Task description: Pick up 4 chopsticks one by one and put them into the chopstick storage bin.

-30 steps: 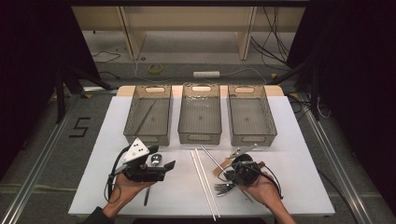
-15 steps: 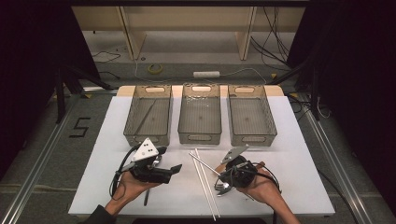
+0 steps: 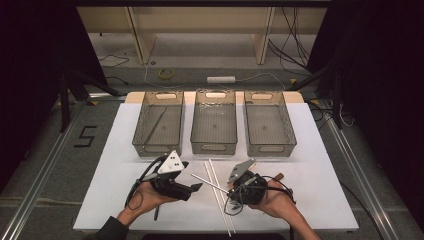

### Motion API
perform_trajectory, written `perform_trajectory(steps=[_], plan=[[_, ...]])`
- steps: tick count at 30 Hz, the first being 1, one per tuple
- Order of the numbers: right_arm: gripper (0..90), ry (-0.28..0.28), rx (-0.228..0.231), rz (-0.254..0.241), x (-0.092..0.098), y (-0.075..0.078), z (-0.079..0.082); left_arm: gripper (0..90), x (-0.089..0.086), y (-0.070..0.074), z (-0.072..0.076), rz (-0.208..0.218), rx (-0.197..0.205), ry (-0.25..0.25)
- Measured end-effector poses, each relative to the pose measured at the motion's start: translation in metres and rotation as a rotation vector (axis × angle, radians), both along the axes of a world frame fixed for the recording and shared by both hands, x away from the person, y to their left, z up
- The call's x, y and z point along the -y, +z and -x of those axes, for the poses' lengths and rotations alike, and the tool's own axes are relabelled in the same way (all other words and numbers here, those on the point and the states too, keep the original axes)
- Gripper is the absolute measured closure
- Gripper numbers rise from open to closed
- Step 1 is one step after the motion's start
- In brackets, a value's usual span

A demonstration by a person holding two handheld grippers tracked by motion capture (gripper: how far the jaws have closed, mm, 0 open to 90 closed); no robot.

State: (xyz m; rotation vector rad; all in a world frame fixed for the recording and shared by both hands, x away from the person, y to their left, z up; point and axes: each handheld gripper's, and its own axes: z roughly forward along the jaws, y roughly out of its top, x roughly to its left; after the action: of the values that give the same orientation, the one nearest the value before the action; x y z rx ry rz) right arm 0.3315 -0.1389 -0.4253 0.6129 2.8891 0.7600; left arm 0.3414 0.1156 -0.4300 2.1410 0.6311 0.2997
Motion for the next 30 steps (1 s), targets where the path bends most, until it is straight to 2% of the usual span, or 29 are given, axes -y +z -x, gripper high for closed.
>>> perform_trajectory(steps=[3, 9, 12, 30], plan=[[86.5, 0.038, -0.001, 0.009, -0.002, 0.001, 0.001, 21.4, 0.006, -0.002, 0.003, -0.045, 0.014, -0.045], [86.5, 0.074, -0.01, 0.03, -0.006, 0.003, 0.005, 27.9, 0.016, -0.005, 0.01, -0.134, 0.028, -0.123], [86.5, 0.09, -0.011, 0.032, -0.007, 0.004, 0.005, 32.9, 0.019, -0.007, 0.013, -0.165, 0.041, -0.16], [86.5, 0.171, -0.021, 0.063, -0.016, 0.005, 0.009, 57.4, 0.024, -0.009, 0.021, -0.243, 0.04, -0.264]])
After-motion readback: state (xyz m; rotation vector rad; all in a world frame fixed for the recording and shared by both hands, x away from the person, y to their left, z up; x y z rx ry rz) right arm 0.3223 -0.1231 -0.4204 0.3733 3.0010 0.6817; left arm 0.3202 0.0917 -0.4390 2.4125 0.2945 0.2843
